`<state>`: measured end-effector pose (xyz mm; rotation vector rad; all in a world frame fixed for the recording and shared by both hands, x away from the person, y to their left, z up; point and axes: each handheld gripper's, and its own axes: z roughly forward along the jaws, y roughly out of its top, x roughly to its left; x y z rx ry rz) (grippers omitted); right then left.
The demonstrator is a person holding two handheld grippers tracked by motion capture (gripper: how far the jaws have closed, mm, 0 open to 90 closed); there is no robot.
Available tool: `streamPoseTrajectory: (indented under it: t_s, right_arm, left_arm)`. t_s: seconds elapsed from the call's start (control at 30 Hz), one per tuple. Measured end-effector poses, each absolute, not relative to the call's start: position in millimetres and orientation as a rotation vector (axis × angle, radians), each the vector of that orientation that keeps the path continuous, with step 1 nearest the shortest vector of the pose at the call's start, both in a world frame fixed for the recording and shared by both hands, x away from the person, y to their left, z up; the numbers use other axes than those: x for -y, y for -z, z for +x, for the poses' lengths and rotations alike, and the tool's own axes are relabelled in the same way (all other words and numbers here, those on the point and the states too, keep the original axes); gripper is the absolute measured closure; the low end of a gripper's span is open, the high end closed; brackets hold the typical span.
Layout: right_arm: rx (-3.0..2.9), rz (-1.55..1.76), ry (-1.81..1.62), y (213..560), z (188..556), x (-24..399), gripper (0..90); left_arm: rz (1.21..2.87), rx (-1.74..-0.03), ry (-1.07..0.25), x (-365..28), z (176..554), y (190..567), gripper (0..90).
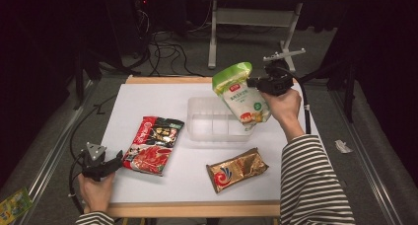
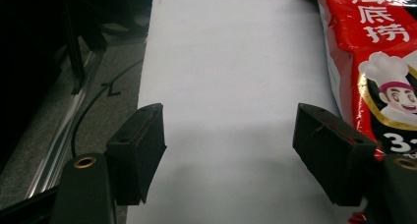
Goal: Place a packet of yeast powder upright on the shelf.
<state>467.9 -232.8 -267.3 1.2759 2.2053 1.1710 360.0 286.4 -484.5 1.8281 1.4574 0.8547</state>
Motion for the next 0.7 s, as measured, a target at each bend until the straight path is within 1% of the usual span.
streamPoseTrajectory:
  t_s: [0.4, 0.7]
  right_arm:
    - [-2.129, 1.327, -1.104, 285, 489, 217, 90.0]
    - [-2.103, 1.315, -1.051, 294, 492, 211, 90.0]
  left_arm:
    - [1.819, -1.452, -0.863, -287, 359, 484, 28.1]
    - [1.822, -1.455, -0.867, -286, 359, 485, 28.1]
